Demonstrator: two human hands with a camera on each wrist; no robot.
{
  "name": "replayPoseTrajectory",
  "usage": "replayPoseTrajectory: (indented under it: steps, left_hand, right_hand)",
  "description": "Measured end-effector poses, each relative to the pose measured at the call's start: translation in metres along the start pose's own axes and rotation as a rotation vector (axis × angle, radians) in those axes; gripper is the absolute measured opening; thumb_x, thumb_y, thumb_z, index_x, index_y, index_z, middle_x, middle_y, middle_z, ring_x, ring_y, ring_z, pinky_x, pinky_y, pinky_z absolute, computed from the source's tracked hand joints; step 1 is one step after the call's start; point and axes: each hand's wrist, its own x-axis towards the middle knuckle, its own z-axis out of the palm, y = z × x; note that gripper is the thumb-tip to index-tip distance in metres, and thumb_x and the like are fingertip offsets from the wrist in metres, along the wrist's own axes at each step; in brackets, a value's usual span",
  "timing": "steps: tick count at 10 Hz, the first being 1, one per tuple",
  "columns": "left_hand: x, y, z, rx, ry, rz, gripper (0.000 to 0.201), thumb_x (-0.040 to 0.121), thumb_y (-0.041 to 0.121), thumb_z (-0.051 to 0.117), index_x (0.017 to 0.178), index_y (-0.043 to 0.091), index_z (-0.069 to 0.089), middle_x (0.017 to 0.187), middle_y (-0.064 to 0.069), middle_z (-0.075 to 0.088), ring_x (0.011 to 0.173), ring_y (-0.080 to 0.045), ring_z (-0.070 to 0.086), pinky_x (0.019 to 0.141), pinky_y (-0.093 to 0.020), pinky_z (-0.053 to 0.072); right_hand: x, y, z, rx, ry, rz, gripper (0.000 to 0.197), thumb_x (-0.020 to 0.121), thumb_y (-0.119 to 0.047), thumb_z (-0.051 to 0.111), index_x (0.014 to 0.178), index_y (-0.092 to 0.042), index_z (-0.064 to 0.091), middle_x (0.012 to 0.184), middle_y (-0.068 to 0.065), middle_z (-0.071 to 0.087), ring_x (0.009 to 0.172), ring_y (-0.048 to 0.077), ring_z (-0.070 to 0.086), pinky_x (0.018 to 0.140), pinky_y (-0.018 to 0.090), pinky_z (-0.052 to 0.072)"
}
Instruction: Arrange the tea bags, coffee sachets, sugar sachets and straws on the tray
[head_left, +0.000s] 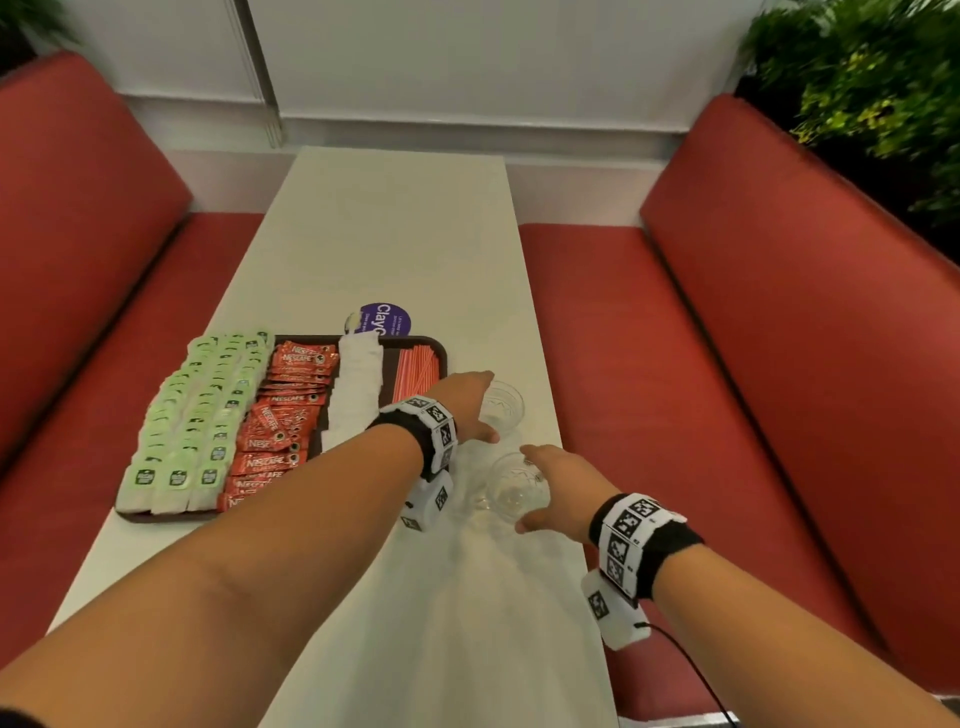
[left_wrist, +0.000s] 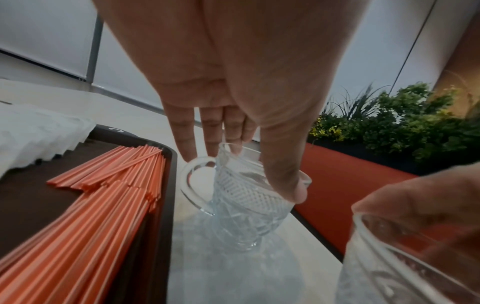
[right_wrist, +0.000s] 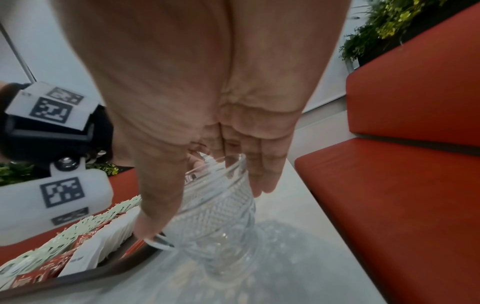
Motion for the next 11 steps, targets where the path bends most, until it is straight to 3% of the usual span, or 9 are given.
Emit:
replayPoseTrajectory:
  steps: [1,3,5,8,9,10,11]
  left_hand:
    - [0.017,-0.008,-0.009,-0.03,-0.007,-0.007,0.102,0.077,0.039,0.083,0.155,0.015,0.022,0.154,-0.008,0.04,0.138,-0.027,0.043,0.112,-0.036,0.037]
    - [0.052,-0.025,-0.027,-0.031,0.007,-0.029,0.103,0.071,0.041,0.086,0.153,0.023,0.026,0.151,-0.003,0.046,0.131,-0.027,0.051,0.107,-0.039,0.043]
    - [0.071,-0.036,-0.034,-0.043,0.015,-0.026,0.111,0.072,0.037,0.087,0.156,0.02,0.015,0.155,0.005,0.041,0.136,-0.026,0.047,0.111,-0.041,0.039]
    - [0.073,-0.047,-0.032,-0.037,0.015,-0.001,0.11,0.075,0.038,0.084,0.156,0.019,0.012,0.157,0.006,0.037,0.136,-0.026,0.046,0.112,-0.043,0.038]
    - [0.067,-0.044,-0.033,0.004,0.015,-0.012,0.109,0.077,0.04,0.082,0.156,0.021,0.009,0.155,0.0,0.04,0.132,-0.03,0.05,0.107,-0.044,0.043]
    - [0.059,-0.043,-0.032,0.028,0.042,-0.038,0.109,0.08,0.04,0.08,0.157,0.022,0.005,0.133,-0.014,0.059,0.113,-0.033,0.061,0.093,-0.041,0.052]
    - [0.046,-0.046,-0.037,0.002,0.116,-0.072,0.102,0.084,0.038,0.076,0.158,0.025,0.007,0.125,-0.013,0.063,0.108,-0.031,0.063,0.087,-0.038,0.054]
  right_hand:
    - [0.018,0.001,-0.005,0.007,0.023,-0.012,0.109,0.069,-0.045,0.088,0.155,-0.018,0.027,0.154,-0.001,0.04,0.137,0.017,0.042,0.111,0.028,0.035]
    - [0.054,-0.004,-0.011,0.066,0.069,0.001,0.11,0.068,-0.046,0.088,0.155,-0.016,0.028,0.152,0.002,0.043,0.137,0.02,0.043,0.113,0.036,0.038]
    - [0.078,-0.013,-0.008,0.087,0.092,-0.017,0.109,0.073,-0.045,0.085,0.157,-0.015,0.022,0.159,0.003,0.034,0.142,0.021,0.038,0.117,0.035,0.033]
    - [0.089,-0.021,0.0,0.092,0.098,-0.02,0.106,0.078,-0.041,0.082,0.158,-0.014,0.019,0.162,0.005,0.028,0.145,0.022,0.033,0.117,0.033,0.029]
    - [0.087,-0.024,-0.001,0.091,0.101,-0.011,0.107,0.077,-0.041,0.083,0.158,-0.014,0.018,0.162,0.005,0.028,0.145,0.022,0.033,0.117,0.033,0.029]
    - [0.083,-0.028,0.0,0.118,0.095,-0.005,0.115,0.069,-0.042,0.086,0.157,-0.017,0.017,0.158,0.005,0.036,0.139,0.023,0.042,0.113,0.035,0.037]
    - [0.076,-0.037,-0.014,0.135,0.132,-0.027,0.11,0.072,-0.038,0.085,0.156,-0.017,0.018,0.155,0.005,0.036,0.137,0.024,0.044,0.11,0.033,0.038]
